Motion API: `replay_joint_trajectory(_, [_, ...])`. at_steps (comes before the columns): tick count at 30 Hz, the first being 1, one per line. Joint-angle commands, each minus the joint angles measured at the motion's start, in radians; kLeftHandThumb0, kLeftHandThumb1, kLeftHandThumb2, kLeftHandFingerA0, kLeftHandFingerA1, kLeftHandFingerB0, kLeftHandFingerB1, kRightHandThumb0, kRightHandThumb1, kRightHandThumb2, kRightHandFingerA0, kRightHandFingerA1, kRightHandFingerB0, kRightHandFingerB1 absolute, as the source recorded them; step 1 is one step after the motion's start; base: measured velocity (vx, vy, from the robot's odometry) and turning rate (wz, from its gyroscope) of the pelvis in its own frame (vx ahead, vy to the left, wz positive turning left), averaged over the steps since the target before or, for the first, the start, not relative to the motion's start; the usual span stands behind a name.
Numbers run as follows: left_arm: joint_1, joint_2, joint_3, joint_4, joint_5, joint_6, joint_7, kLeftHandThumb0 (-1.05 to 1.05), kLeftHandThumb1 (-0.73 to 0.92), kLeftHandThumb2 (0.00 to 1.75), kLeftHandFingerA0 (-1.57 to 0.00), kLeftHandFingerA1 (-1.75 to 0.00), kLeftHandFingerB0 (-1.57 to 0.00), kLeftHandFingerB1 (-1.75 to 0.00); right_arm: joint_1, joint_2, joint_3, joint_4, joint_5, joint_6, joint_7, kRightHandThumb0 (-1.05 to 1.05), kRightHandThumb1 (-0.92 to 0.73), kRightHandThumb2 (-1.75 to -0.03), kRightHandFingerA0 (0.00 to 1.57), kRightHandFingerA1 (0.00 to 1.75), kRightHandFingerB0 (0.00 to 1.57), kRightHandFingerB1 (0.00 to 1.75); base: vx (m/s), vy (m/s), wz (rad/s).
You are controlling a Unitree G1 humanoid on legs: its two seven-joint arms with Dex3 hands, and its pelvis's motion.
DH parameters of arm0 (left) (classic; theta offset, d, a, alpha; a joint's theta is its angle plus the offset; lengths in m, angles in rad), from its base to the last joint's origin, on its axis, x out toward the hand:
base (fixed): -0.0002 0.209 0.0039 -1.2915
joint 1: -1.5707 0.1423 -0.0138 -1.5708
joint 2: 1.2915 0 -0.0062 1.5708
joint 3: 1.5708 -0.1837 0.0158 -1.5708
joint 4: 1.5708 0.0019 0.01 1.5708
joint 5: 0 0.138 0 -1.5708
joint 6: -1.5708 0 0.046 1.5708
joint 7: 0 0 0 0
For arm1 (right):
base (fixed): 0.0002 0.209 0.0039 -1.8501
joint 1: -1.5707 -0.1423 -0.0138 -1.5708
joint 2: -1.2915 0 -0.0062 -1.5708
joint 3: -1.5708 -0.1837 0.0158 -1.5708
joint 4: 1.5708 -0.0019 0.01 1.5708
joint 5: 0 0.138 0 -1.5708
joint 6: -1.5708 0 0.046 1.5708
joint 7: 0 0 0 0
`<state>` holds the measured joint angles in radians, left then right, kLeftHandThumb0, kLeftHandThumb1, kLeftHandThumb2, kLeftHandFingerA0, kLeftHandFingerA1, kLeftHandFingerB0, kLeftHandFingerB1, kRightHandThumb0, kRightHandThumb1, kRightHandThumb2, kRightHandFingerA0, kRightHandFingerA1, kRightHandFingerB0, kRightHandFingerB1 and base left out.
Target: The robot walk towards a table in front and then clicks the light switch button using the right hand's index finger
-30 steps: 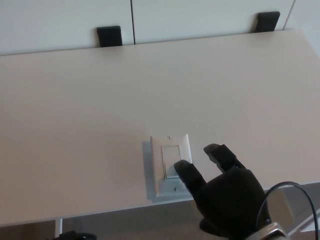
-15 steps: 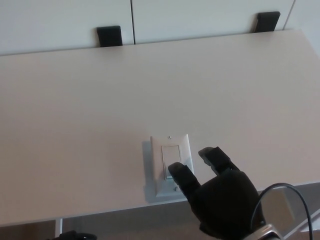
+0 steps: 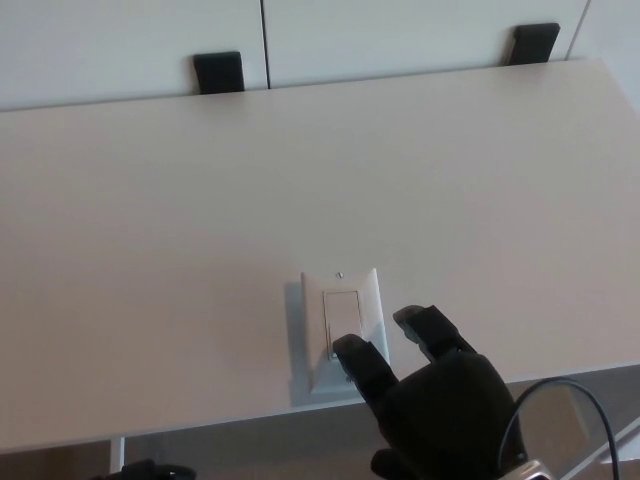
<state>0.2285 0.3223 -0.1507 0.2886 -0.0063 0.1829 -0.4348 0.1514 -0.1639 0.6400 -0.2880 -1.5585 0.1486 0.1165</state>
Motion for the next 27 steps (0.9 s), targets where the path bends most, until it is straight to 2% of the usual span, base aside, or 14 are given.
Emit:
replay_joint_trajectory(1, [0.002,0.023,-0.003,0.000,0.016,0.015,-0.015,-0.17,0.50,0.91,-0.32,-0.57,-0.15,-0.49,0.010,-0.005,0.001,0.002,0.010,0.019,0.013,-0.89,-0.71,-1.09,0.06,0.44,0.19,0.45,0.00,0.000,0.00])
replay_joint_trajectory(2, [0.003,0.023,-0.002,-0.003,0.016,0.016,-0.015,-0.17,0.50,0.91,-0.32,-0.56,-0.14,-0.48,0.011,-0.005,0.001,0.002,0.011,0.020,0.017,-0.91,-0.91,-0.68,0.10,0.37,0.26,0.30,0.00,0.000,0.00])
replay_joint_trajectory(8, [-0.010,0.020,-0.002,0.011,0.019,0.018,-0.011,-0.17,0.49,0.90,-0.31,-0.56,-0.15,-0.49,0.003,-0.003,-0.002,0.005,0.020,0.023,0.021,-0.92,-0.72,-1.09,0.04,0.44,0.20,0.45,0.00,0.000,0.00])
replay_joint_trajectory(9, [-0.010,0.021,-0.004,0.009,0.020,0.019,-0.013,-0.17,0.49,0.90,-0.31,-0.56,-0.15,-0.48,0.002,-0.004,-0.001,0.007,0.017,0.023,0.017,-0.91,-0.89,-0.68,0.12,0.39,0.26,0.30,0.00,0.000,0.00])
replay_joint_trajectory(10, [-0.008,0.021,-0.004,0.001,0.019,0.025,-0.013,-0.17,0.49,0.90,-0.30,-0.56,-0.15,-0.48,0.002,-0.004,-0.001,0.006,0.018,0.023,0.021,-0.89,-0.70,-1.08,0.06,0.45,0.18,0.45,0.00,0.000,0.00])
replay_joint_trajectory(13, [-0.007,0.025,-0.001,0.001,0.012,0.015,-0.024,-0.18,0.50,0.91,-0.31,-0.56,-0.14,-0.48,0.002,-0.004,-0.001,0.014,0.019,0.026,0.029,-0.91,-0.88,-0.67,0.10,0.38,0.26,0.30,0.00,0.000,0.00])
replay_joint_trajectory(14, [-0.008,0.026,-0.003,0.004,0.016,0.010,-0.024,-0.18,0.50,0.91,-0.32,-0.57,-0.14,-0.48,0.006,-0.005,0.001,0.013,0.020,0.027,0.030,-0.90,-0.70,-1.08,0.05,0.42,0.20,0.45,0.00,0.000,0.00])
replay_joint_trajectory(15, [-0.006,0.027,-0.002,0.000,0.015,0.013,-0.025,-0.18,0.50,0.91,-0.32,-0.57,-0.14,-0.48,0.008,-0.005,0.002,0.015,0.019,0.027,0.030,-0.91,-0.88,-0.67,0.09,0.38,0.27,0.30,0.00,0.000,0.00])
replay_joint_trajectory(17, [-0.005,0.025,-0.001,-0.002,0.013,0.016,-0.025,-0.18,0.50,0.91,-0.32,-0.57,-0.14,-0.48,0.012,-0.011,0.003,0.019,0.023,0.024,0.034,-0.90,-0.70,-1.08,0.05,0.42,0.21,0.45,0.00,0.000,0.00])
replay_joint_trajectory(19, [-0.005,0.023,-0.001,-0.006,0.013,0.026,-0.022,-0.18,0.50,0.91,-0.31,-0.56,-0.14,-0.48,0.016,-0.014,0.005,0.022,0.020,0.026,0.033,-0.91,-0.88,-0.67,0.09,0.38,0.29,0.30,0.00,0.000,0.00])
replay_joint_trajectory(21, [-0.004,0.024,0.000,-0.012,0.014,0.026,-0.021,-0.18,0.51,0.91,-0.32,-0.56,-0.14,-0.48,0.018,-0.017,0.006,0.027,0.024,0.025,0.035,-0.93,-0.71,-1.08,0.05,0.41,0.23,0.45,0.00,0.000,0.00])
replay_joint_trajectory(22, [-0.006,0.024,-0.001,-0.008,0.015,0.022,-0.021,-0.18,0.50,0.91,-0.33,-0.57,-0.14,-0.48,0.020,-0.019,0.006,0.031,0.025,0.025,0.027,-0.92,-0.88,-0.67,0.11,0.38,0.31,0.30,0.00,0.000,0.00])
replay_joint_trajectory(23, [-0.007,0.023,0.000,-0.001,0.014,0.017,-0.022,-0.18,0.50,0.91,-0.34,-0.57,-0.14,-0.49,0.023,-0.022,0.007,0.039,0.029,0.023,0.011,-0.96,-0.73,-1.09,0.05,0.43,0.25,0.44,0.00,0.000,0.00])
replay_joint_trajectory(27, [-0.007,0.024,-0.002,0.000,0.017,0.015,-0.023,-0.18,0.50,0.91,-0.33,-0.57,-0.15,-0.49,0.029,-0.027,0.010,0.049,0.034,0.023,0.001,-0.95,-0.72,-1.08,0.05,0.43,0.24,0.44,0.00,0.000,0.00])
